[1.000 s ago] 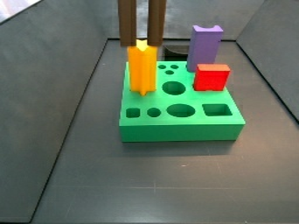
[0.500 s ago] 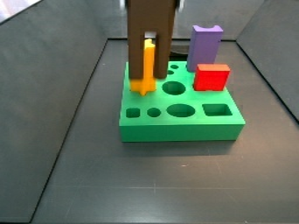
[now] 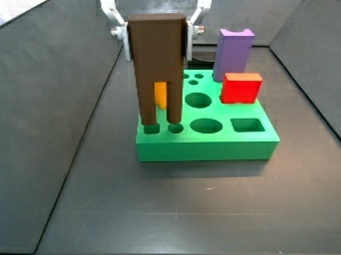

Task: Pick up the square-circle object. Move up. Move to above the board. Insert the square-circle object.
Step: Insert the square-circle object.

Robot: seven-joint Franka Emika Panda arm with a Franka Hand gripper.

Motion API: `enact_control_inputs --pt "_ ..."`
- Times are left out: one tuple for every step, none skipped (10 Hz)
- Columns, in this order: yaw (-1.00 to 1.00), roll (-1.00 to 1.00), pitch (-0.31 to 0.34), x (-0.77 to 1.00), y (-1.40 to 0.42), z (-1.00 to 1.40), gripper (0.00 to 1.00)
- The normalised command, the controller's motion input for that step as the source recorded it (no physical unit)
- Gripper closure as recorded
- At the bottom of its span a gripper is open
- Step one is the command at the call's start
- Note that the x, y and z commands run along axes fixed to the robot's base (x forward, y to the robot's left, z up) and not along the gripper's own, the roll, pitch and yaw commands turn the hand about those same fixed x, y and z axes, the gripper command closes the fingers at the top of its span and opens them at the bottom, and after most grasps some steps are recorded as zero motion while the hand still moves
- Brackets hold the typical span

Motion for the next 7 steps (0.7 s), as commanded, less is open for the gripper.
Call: enact_control_inputs --pt "0.0 0.07 0.043 0.25 0.0 -0.18 1.0" --pt "0.0 0.12 0.083 0.21 0.0 -0.26 1.0" --pt "0.0 0.14 0.123 0.15 0.0 -0.13 1.0" --pt "0.0 0.12 0.11 0.08 0.0 -0.18 1.0" --pt "-0.01 0.05 0.07 0.01 0.0 -0.08 1.0" --pt "-0.01 0.04 0.024 0.0 0.0 -0.03 1.0" --pt "0.0 0.05 0.0 -0.08 0.0 -0.09 1.0"
